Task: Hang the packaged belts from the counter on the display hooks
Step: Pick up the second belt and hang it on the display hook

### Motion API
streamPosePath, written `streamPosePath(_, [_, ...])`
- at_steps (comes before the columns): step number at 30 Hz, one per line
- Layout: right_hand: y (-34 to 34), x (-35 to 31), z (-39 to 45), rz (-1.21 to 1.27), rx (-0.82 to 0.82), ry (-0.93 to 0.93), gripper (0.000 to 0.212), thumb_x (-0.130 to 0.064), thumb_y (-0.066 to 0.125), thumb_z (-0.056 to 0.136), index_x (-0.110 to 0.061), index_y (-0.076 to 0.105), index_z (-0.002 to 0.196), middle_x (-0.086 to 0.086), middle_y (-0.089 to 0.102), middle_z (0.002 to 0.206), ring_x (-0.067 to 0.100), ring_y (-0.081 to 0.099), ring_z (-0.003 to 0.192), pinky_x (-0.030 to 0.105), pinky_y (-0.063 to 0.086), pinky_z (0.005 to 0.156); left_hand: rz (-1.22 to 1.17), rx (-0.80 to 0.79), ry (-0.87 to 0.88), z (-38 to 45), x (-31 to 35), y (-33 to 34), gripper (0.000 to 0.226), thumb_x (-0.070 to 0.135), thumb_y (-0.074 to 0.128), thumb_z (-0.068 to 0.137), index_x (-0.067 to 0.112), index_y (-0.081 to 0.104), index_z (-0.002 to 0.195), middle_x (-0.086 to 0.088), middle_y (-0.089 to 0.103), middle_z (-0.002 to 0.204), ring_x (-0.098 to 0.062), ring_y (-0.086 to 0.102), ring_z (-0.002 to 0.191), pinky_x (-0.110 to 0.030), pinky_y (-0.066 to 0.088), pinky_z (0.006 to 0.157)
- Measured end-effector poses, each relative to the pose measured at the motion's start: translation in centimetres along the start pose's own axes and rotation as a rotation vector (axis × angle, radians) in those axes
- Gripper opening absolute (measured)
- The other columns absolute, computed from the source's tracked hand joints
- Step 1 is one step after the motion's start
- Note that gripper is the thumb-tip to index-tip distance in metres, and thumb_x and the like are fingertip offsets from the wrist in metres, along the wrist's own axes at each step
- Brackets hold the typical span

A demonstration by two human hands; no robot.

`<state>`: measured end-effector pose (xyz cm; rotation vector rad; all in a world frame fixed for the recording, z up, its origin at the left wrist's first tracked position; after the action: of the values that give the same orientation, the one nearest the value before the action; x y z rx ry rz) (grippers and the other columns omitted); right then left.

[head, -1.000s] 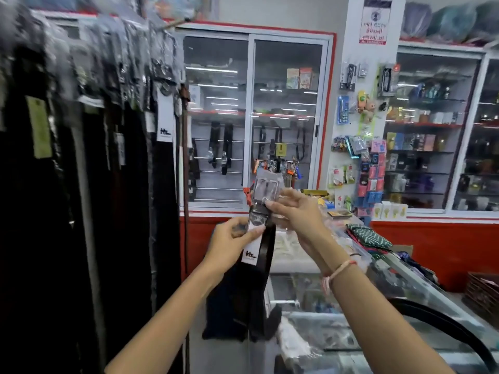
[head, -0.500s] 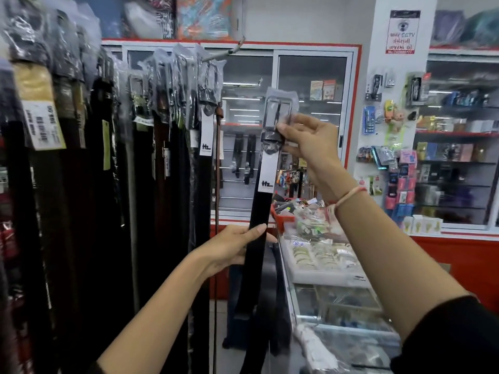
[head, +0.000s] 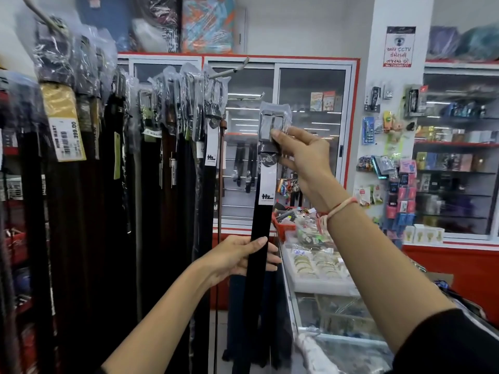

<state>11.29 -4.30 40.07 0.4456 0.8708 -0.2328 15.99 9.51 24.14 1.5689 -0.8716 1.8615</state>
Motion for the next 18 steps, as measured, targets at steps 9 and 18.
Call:
streamPosePath(9, [2.8, -1.6, 0.0, 0.12, -0.066, -0.036, 0.032, -0.006, 0.078, 0.078, -0.002, 0.066, 0.107, 0.006, 0.074, 0.085, 0.011, 0.073, 0.071, 0.023, 0.061, 0.068, 0.079, 0.134, 0.278, -0.3, 6.4, 0.2, 0.014, 0.016, 0.06, 0.094, 0.012, 0.072, 0.099, -0.011, 0.078, 0.098, -0.021, 0.075, 0.086, -0.03, 0.06, 0.077])
streamPosePath(18, [6.9, -4.0, 2.4, 0.253, -0.094, -0.069, 0.035, -0.009, 0.075, 0.082, -0.002, 0.068, 0.115, 0.009, 0.075, 0.097, 0.013, 0.069, 0.079, 0.03, 0.057, 0.078, 0.279, 0.406, 0.527, -0.5, 13.2, -3.2, 0.016, 0.004, 0.065, 0.089, 0.018, 0.07, 0.083, -0.009, 0.079, 0.09, -0.023, 0.076, 0.087, -0.032, 0.059, 0.075])
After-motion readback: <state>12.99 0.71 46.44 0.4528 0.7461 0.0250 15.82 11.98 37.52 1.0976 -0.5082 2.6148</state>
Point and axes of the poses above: each hand's wrist, its own z-axis towards the middle knuckle, its own y-axis out of the palm, x = y × z, the point moved 3 cm from there along z, towards the middle knuckle
